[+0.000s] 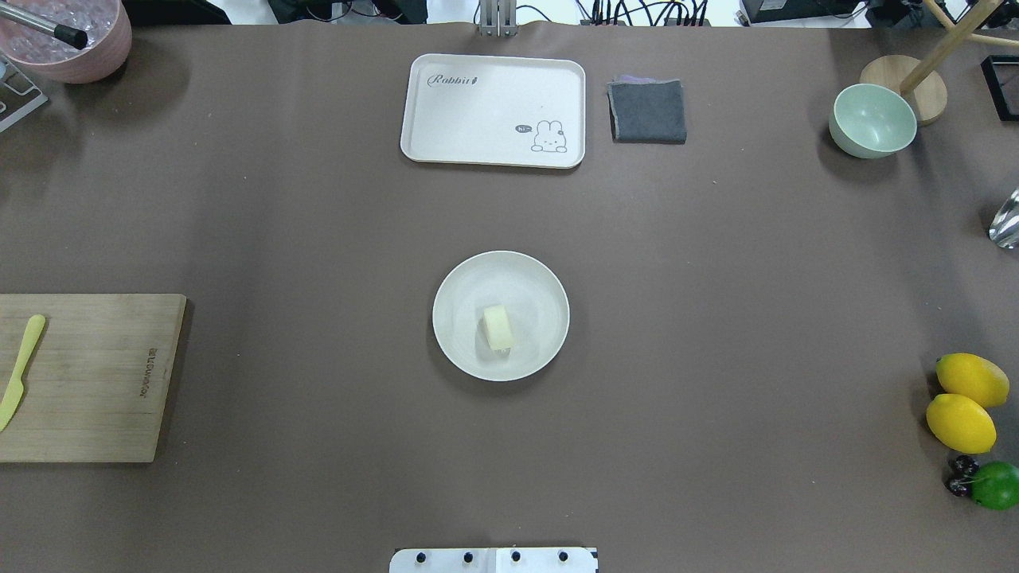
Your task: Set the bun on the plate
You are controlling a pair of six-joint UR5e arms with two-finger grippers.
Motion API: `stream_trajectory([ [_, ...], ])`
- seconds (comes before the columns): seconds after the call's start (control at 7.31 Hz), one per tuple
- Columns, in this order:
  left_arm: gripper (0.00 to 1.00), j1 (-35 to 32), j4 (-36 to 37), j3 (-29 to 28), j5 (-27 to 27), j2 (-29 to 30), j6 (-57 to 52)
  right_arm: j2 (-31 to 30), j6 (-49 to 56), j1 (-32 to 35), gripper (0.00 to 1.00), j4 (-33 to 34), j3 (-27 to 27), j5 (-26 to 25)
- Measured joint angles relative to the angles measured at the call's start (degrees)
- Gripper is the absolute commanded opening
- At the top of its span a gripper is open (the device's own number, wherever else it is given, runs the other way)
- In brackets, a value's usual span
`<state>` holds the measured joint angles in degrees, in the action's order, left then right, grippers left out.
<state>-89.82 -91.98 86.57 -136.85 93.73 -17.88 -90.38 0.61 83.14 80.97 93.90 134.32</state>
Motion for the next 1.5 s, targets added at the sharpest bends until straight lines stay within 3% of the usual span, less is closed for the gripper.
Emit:
stream_trajectory([
  [0.55,0.98,-0.94,-1.04,-0.94,-1.81,-1.78,-1.04,-0.73,-0.43,1.23,1.00,0.06,0.35,1.08],
  [0.82,0.98,-0.90,0.00,1.71,0.19,-1.19,-0.45,-1.14,-0.57,1.45,1.00,0.07,0.52,1.19],
  [1.23,0.98,-0.20,1.51,7.23,2.90,-1.50,10.24,-2.06,-0.61,1.70,1.00,-0.01,0.56,1.19],
  [1.5,0.98,-0.08,1.49,8.70,-1.38,-2.73,15.48,-2.53,-0.65,1.75,1.00,-0.02,0.52,1.15],
])
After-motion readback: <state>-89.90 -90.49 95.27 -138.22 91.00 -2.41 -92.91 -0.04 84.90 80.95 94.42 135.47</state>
